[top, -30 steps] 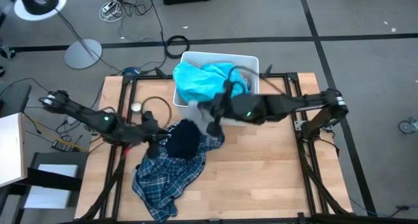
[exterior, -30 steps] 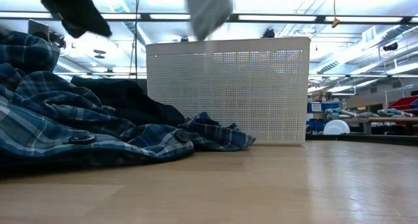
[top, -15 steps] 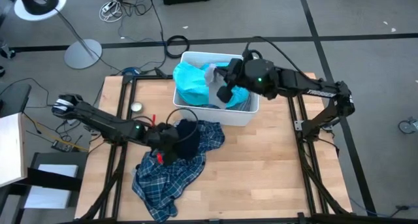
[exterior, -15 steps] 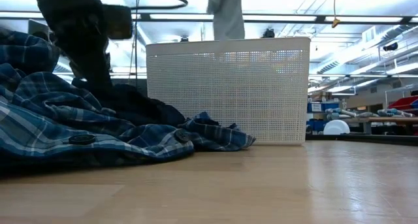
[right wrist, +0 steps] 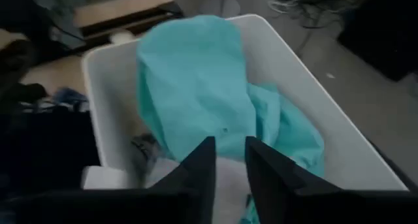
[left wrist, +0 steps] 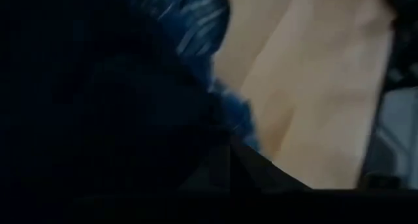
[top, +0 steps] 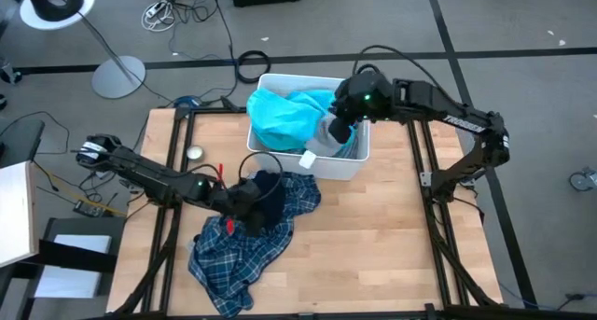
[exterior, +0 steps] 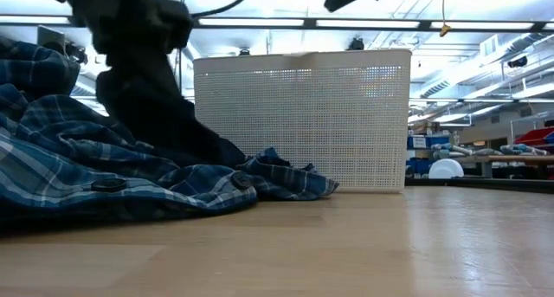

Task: Sort clothes
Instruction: Put the gray sock into the white bin, then put the black boxer into the white bin, then put the dark blue long sleeve into the white bin

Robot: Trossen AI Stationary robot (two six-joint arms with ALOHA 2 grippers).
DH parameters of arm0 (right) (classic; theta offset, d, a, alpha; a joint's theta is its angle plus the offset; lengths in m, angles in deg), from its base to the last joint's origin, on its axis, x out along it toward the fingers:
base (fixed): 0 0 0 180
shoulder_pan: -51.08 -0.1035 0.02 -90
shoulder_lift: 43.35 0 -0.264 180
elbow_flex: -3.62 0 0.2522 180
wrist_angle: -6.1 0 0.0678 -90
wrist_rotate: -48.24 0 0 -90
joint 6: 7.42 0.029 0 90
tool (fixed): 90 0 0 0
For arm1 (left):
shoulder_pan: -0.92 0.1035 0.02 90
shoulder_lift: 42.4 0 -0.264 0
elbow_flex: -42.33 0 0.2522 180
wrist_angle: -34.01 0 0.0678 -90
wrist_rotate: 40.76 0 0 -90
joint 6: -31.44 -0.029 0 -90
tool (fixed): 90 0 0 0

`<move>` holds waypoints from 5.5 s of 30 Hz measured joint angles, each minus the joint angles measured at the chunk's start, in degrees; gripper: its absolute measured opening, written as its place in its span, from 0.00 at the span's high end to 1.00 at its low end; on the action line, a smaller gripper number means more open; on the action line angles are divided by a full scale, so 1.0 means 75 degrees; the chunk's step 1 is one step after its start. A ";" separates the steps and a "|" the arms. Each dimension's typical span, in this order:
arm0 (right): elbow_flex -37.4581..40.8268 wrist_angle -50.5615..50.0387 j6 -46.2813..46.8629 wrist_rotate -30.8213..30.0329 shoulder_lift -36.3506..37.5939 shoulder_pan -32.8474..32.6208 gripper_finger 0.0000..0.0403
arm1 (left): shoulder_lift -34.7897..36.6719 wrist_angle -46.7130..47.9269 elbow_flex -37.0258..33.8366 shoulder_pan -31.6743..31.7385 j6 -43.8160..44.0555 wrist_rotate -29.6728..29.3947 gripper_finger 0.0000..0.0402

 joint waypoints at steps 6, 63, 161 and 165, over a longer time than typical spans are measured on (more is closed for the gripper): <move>0.0000 -0.0556 -0.0030 0.0509 0.0840 0.0306 0.64 | 0.0034 -0.0463 0.0327 -0.0009 0.0327 -0.0276 1.00; 0.7670 0.3677 0.4275 0.3758 0.4310 -0.2817 0.61 | -0.1959 0.2864 0.8939 0.5260 -0.4326 0.1766 0.93; 0.4482 0.0934 0.3403 0.0582 0.3328 -0.4264 0.82 | 0.0760 0.0378 0.3690 -0.1355 -0.1643 -0.2466 1.00; 0.4482 0.0019 0.4085 -0.0033 0.3596 -0.4399 0.83 | 0.0346 0.0353 0.5103 -0.0649 -0.2726 -0.2276 1.00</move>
